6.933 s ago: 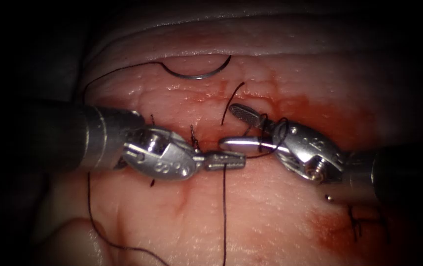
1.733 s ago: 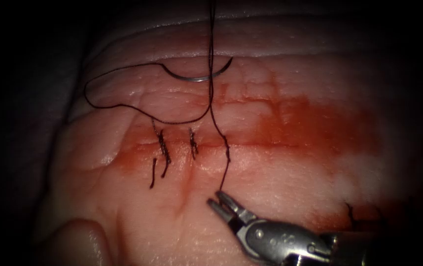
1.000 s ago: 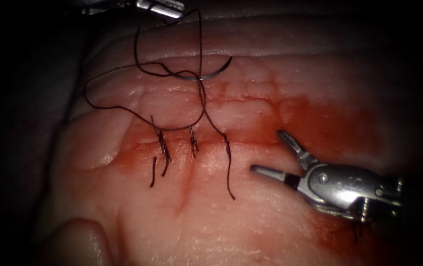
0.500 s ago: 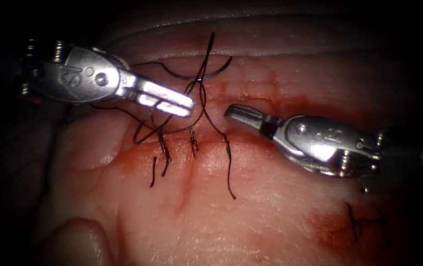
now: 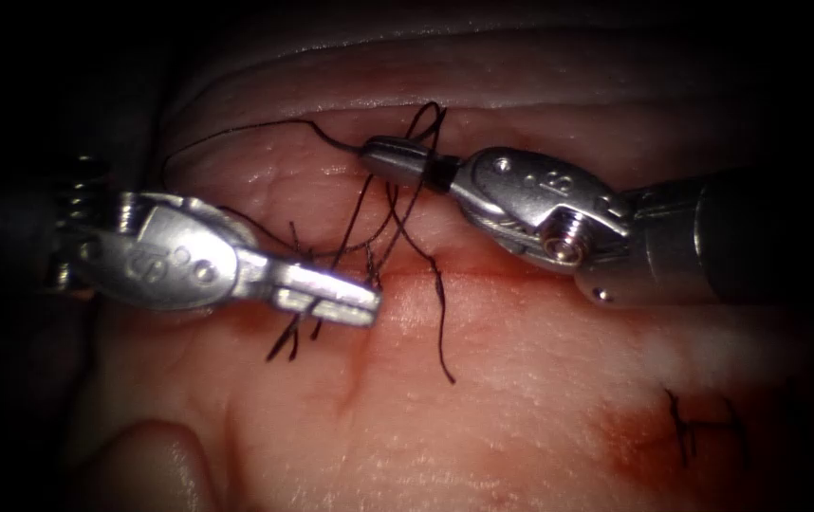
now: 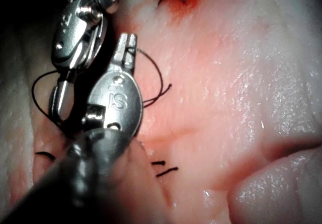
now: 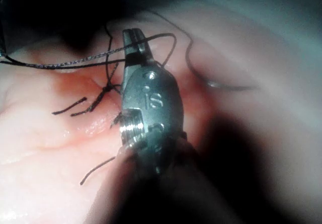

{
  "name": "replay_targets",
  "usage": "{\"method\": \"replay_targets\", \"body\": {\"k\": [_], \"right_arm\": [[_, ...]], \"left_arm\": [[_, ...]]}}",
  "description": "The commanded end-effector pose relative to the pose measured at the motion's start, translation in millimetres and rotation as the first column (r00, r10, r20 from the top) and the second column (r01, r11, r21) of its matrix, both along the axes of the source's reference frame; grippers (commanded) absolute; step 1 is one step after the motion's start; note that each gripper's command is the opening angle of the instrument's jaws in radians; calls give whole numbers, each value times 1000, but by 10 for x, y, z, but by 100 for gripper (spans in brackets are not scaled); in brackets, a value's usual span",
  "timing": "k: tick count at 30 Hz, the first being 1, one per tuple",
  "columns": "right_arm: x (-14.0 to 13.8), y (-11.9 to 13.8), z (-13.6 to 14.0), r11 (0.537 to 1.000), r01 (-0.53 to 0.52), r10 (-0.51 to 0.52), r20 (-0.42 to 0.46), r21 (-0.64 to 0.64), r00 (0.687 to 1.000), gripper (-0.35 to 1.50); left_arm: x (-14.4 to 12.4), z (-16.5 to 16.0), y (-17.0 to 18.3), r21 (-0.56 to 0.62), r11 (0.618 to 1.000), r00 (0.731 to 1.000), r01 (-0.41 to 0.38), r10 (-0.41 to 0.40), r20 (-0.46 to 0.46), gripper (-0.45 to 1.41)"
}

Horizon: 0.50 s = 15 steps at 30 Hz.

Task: Wound Closure
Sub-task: With the left tool, wrap the long suture length clockwise around the right gripper, once.

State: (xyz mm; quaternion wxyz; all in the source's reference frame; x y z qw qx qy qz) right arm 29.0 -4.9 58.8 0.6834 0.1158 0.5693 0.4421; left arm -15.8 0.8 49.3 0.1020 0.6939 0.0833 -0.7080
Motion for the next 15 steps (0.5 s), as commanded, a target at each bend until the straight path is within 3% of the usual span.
{"method": "replay_targets", "body": {"k": [1, 5, 9, 10, 11, 15], "right_arm": [[9, 6, 11, 1000, 2, -1, -57, 15, 998, -35], [6, 13, 15, 1000, 10, -5, -206, 21, 978, -35], [3, 13, 12, 995, 93, -76, -372, 27, 925, -35], [3, 12, 11, 993, 120, -101, -410, 20, 906, -35], [4, 8, 7, 984, 178, -156, -487, 1, 859, -35], [7, 0, -1, 962, 272, -232, -587, -22, 776, -35]], "left_arm": [[-6, 6, -2, 6, 1000, 1000, -4, 4, 12, -45], [-5, 17, -4, 32, 999, 999, -14, 13, 37, -45], [-2, 37, -1, 66, 998, 999, -9, 6, 32, -45], [-2, 42, -1, 68, 998, 1000, -8, 6, 29, -45], [-3, 55, -1, 81, 997, 1000, -5, 3, 19, -45], [-9, 78, 1, 101, 995, 1000, -5, 4, 12, -45]]}}
